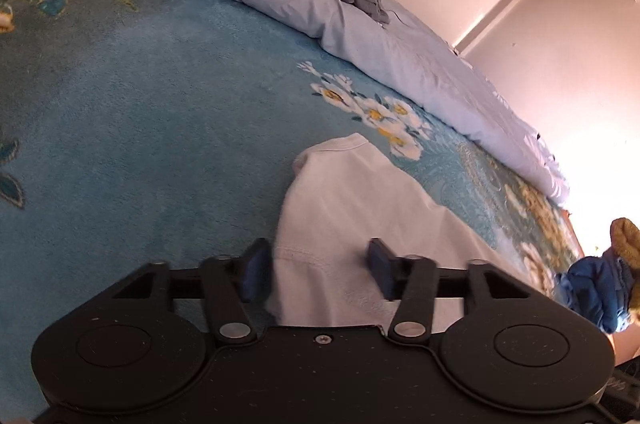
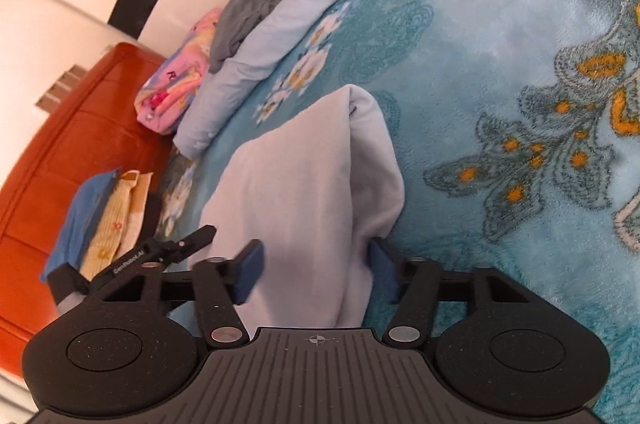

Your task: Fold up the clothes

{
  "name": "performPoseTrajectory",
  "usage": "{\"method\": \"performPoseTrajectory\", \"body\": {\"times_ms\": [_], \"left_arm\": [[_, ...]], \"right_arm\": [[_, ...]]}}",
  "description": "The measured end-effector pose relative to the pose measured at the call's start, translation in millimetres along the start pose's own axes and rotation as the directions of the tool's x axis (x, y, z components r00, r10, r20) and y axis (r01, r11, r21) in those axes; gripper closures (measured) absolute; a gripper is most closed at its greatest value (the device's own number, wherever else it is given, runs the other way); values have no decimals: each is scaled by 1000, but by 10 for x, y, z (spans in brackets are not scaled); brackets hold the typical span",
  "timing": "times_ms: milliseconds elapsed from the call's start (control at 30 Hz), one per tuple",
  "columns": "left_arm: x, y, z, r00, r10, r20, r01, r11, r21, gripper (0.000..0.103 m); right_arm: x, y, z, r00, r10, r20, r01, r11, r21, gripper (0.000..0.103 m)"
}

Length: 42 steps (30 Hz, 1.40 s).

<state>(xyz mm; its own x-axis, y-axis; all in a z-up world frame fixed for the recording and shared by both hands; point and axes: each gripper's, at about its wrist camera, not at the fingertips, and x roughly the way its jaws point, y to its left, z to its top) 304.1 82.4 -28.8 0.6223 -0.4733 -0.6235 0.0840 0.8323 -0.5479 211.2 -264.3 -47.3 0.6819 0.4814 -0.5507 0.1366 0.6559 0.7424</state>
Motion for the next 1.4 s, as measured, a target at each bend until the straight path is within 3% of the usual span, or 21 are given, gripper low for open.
{"method": "performPoseTrajectory", "body": {"times_ms": [100,333,433,533,600,667,900,1033,1133,1167,1200,1400], "left_arm": [[-100,-62,-104,1000,-6,25,7,1000,-12,91],[-404,-288,-454,995,-100,2,100,995,-15,95],[-440,-316,-439,998,-63,23,62,998,33,94],[-453,-220,-315,998,-32,45,32,999,10,89],[-457,-168,-234,998,-13,57,13,1000,2,78],[-435,-132,-163,999,1,53,-2,1000,7,63],[-63,-93,-85,997,-36,-67,38,999,24,51],[88,-57,-64,993,-92,-72,90,995,-42,50],[142,-83,-75,993,-99,-68,94,993,-75,62],[135,-103,-91,993,-102,-65,97,992,-80,79],[120,-125,-111,992,-109,-63,103,991,-85,85],[-276,-249,-277,987,-163,1,162,982,-99,91]], "right_arm": [[-23,-43,95,999,-39,13,39,999,-10,89],[-192,-78,384,994,-81,70,86,993,-85,94],[-210,-95,392,996,-71,59,76,993,-86,93],[-242,-114,336,997,-43,57,47,996,-70,89],[-269,-136,293,997,-44,65,48,997,-55,68],[-281,-187,254,998,-39,59,40,999,-20,61],[-95,-256,133,999,24,24,-25,998,64,57],[45,-202,164,999,48,20,-49,996,68,57],[128,-166,196,998,61,18,-62,995,81,60],[142,-151,202,998,56,20,-57,995,87,67],[151,-140,213,998,58,17,-59,994,90,76],[-42,-49,355,997,83,11,-83,996,29,86]]}}
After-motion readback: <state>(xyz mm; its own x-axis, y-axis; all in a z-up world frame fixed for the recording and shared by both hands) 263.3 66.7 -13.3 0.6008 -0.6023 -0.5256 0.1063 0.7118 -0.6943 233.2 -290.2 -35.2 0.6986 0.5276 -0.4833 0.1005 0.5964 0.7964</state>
